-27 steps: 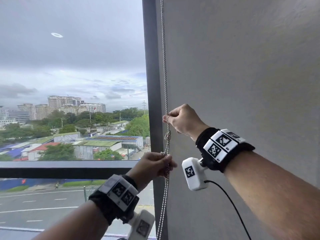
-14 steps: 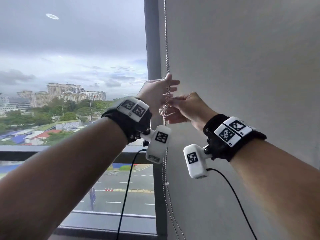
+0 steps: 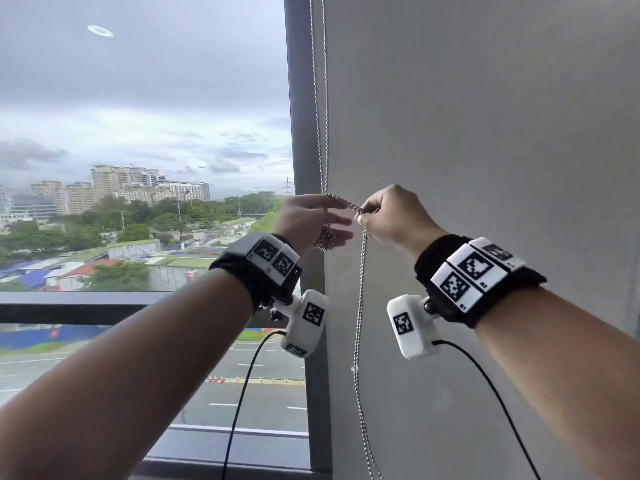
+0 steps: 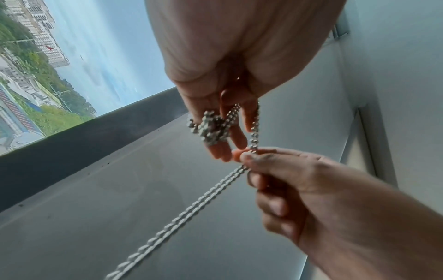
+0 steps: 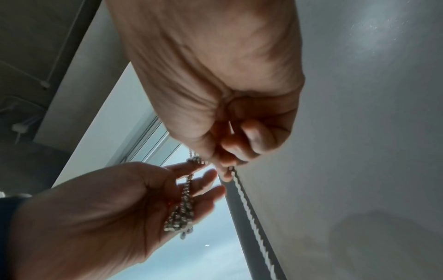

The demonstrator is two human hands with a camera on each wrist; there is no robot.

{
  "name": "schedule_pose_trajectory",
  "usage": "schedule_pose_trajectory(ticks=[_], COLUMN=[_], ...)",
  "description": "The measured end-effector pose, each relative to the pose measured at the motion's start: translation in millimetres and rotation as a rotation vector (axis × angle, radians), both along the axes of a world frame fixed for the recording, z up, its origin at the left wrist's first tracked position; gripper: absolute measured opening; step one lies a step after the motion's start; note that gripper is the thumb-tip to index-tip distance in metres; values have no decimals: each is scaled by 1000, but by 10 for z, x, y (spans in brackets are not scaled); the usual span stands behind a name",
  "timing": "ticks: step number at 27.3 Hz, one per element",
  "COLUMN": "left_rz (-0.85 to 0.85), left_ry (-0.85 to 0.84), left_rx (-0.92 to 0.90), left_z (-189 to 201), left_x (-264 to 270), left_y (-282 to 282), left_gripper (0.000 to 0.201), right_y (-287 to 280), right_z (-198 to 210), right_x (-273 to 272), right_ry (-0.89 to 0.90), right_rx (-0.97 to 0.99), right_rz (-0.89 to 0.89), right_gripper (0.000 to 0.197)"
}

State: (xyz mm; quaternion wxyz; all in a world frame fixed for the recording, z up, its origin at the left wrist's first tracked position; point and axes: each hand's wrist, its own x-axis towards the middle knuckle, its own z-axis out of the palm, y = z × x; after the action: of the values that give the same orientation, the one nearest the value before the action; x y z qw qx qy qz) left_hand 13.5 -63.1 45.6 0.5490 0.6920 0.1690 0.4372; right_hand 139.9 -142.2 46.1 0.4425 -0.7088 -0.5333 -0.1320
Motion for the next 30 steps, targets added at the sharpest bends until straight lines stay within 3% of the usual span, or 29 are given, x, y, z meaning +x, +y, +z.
schedule_pose_trajectory(ticks=[2, 4, 6, 12, 15, 20, 24, 26, 30], left_rz=[31, 18, -8, 0, 32, 11, -56, -51, 112], left_ry=[-15, -25, -19, -50, -16, -207, -306, -185, 508], left_rx=[12, -30, -54, -54, -14, -76, -121, -71, 209], left_z=[-19, -18, -20, 2, 29, 123, 98, 0, -253], left_x=[-13, 2, 27, -8, -42, -217, -393, -438, -470], left_y=[-28, -30, -35, -61, -14, 156, 216, 237, 276], left_gripper=[19, 35, 53, 62, 68, 31, 24, 23, 14], right_y=[35, 62, 70, 67, 117, 187, 213, 235, 306], right_z=[83, 200, 311, 398, 321, 111, -1, 1, 13], right_x=[-37, -122, -208, -263, -237, -81, 21, 32, 31], right_ry=[206, 436, 537, 586, 510, 472, 482, 463, 450], right_rx=[140, 215, 200, 54, 24, -42, -33, 14, 88], right_rz=[111, 256, 341, 424, 458, 308, 268, 228, 162], right_gripper=[10, 11, 12, 15, 15, 14, 12, 17, 16])
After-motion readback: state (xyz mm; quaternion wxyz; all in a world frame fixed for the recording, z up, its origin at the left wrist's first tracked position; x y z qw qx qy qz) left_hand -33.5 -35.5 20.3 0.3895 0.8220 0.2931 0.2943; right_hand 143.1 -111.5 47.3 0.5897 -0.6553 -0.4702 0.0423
